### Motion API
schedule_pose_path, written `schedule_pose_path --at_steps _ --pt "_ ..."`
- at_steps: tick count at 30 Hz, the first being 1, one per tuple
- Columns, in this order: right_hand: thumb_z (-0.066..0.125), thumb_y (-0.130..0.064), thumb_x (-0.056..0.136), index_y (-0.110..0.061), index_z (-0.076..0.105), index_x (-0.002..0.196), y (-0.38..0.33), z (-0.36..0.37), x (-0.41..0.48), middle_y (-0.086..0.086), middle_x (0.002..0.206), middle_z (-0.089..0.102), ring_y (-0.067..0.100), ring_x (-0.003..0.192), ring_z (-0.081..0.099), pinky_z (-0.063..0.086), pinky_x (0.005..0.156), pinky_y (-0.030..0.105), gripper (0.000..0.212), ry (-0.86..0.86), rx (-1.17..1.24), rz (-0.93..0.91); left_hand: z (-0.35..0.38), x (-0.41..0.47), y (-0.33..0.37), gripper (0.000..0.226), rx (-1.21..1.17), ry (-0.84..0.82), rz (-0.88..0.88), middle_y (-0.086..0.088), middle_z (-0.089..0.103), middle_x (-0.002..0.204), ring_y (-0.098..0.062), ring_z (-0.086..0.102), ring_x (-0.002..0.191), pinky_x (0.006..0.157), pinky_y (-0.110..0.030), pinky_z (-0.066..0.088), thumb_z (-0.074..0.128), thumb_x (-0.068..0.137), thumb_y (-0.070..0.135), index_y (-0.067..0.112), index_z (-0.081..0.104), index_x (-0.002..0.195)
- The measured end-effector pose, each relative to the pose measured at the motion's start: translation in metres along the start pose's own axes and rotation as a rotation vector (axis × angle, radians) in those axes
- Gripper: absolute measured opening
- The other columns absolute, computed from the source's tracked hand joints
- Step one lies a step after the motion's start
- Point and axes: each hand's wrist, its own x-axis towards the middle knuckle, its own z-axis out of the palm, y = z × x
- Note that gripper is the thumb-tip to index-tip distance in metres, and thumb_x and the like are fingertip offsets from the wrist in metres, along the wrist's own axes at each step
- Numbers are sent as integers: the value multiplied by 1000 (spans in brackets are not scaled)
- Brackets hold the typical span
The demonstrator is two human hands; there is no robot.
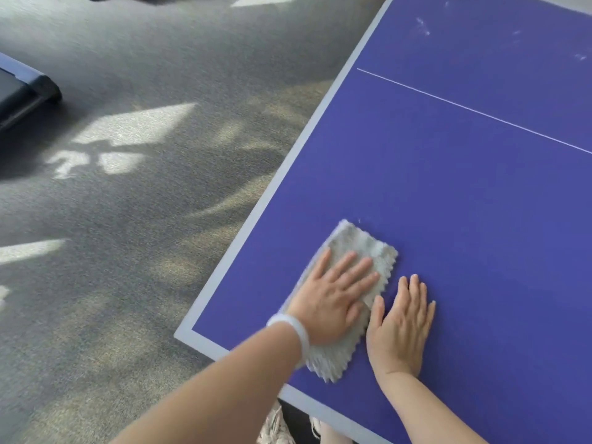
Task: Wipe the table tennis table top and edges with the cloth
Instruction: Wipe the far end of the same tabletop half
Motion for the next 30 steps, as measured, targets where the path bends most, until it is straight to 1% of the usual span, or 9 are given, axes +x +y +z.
schedule_pose_path --at_steps 4,7,9,13,16,19,21,26,30 --pt "25 -43 99 -3 33 152 -1 0 0 13 163 25 29 153 19 13 125 50 67 -35 -41 18 -18 14 -76 59 39 82 -356 11 1 166 -17 -8 153 121 -53 -6 21 101 45 36 6 158" --pt "20 -46 99 -2 34 152 -1 0 -1 14 162 27 30 152 21 15 124 52 69 -30 -42 12 -17 -11 -76 59 13 160 -504 8 5 166 -21 -4 153 122 -54 1 20 101 44 32 11 158" --pt "22 -45 99 -1 37 150 -1 0 -1 16 161 29 31 151 23 17 123 53 69 -15 -18 15 -4 -29 -38 61 6 177 -422 4 10 166 -23 -1 153 121 -56 5 28 99 41 28 16 158" --pt "24 -42 100 -1 40 149 2 1 0 14 161 31 29 151 24 16 124 52 65 0 55 33 17 -25 40 66 41 48 46 1 9 166 -27 -1 153 121 -57 -2 34 98 42 24 15 158" --pt "23 -39 102 -2 34 152 2 2 0 12 160 32 25 151 25 17 124 50 64 21 96 49 10 14 38 68 83 -14 227 2 7 166 -26 -9 153 121 -57 -3 32 99 51 28 8 159" --pt "23 -40 102 -1 30 154 3 2 0 11 162 29 25 151 25 15 124 49 66 23 102 41 0 50 13 61 121 -43 267 5 11 166 -22 -3 153 122 -54 -2 26 100 49 33 13 158" --pt "21 -42 102 -5 32 154 3 1 1 10 162 26 26 151 24 14 124 49 65 2 78 30 -8 76 -14 59 106 16 129 6 12 165 -21 2 153 122 -52 -1 27 100 46 35 18 157" --pt "21 -45 102 -12 36 154 4 2 0 13 163 24 30 152 23 15 123 52 64 -61 10 5 -24 83 -86 59 -15 124 -371 11 6 166 -17 -2 153 122 -50 -3 18 100 51 38 13 157" --pt "25 -48 100 -18 38 153 3 -10 -1 14 164 21 30 153 18 13 124 53 63 -110 130 -20 -10 44 -49 62 -3 184 -554 5 6 166 -19 -3 153 122 -53 3 19 100 45 28 11 158"
